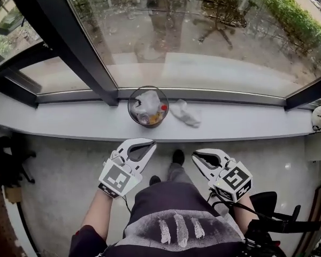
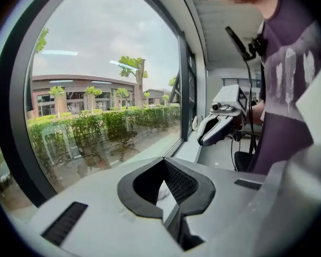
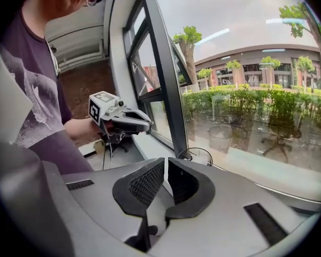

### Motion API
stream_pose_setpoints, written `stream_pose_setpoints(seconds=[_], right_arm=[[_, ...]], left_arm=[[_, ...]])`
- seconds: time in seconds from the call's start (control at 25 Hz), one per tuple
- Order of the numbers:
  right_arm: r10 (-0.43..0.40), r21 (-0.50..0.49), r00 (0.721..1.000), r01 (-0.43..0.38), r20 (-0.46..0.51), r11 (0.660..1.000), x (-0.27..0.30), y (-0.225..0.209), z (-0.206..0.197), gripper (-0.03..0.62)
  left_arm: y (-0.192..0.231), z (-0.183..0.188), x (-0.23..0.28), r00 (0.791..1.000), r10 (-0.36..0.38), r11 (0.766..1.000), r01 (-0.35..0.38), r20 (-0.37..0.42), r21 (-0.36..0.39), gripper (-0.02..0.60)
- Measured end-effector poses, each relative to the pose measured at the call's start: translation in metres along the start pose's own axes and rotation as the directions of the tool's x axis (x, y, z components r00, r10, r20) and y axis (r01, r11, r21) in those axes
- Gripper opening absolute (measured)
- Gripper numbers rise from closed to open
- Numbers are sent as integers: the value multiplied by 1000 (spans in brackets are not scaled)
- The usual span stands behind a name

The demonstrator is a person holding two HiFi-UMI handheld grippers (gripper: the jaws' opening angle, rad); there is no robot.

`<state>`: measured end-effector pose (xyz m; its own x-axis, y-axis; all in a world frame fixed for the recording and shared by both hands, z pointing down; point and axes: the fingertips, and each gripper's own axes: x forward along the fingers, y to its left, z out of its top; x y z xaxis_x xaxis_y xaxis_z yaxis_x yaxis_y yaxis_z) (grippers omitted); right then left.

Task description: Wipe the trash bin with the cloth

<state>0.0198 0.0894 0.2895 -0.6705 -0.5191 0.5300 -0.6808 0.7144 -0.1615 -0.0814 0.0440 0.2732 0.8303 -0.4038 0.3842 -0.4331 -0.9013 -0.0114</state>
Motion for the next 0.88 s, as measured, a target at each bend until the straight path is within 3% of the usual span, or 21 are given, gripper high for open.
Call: stream_pose_setpoints(seconds=[0.12, 0.2, 0.32, 0.4, 0.52, 0.6, 0.72, 0.88], right_arm=[[55, 44, 998, -55, 4, 998, 21, -37, 3, 29], [78, 60, 997, -77, -16, 995, 35, -67, -2, 126], [75, 27, 981, -71, -180, 997, 65, -115, -40, 278], [22, -42, 957, -36, -289, 998, 89, -143, -65, 307], [-24, -82, 928, -7, -372, 997, 123, -177, -94, 307], [-41, -91, 892, 0, -449, 996, 148, -196, -125, 307], [-68, -108, 816, 6, -575, 994, 193, -221, -184, 307], [-139, -145, 725, 55, -674, 988, 242, -258, -249, 307]], left_arm=[[15, -1, 25, 998, 17, 999, -15, -57, 29, -5], [28, -9, 47, 994, 28, 999, -23, -102, 48, -5], [46, -31, 77, 986, 69, 995, -57, -150, 81, -5], [56, -55, 90, 977, 69, 996, -56, -201, 69, -2], [68, -109, 109, 944, 47, 997, -24, -328, 72, 182], [76, -152, 123, 902, 43, 991, 16, -429, 131, 294], [92, -208, 143, 846, 44, 972, 86, -532, 217, 311], [93, -243, 160, 831, -10, 969, 145, -556, 199, 311]])
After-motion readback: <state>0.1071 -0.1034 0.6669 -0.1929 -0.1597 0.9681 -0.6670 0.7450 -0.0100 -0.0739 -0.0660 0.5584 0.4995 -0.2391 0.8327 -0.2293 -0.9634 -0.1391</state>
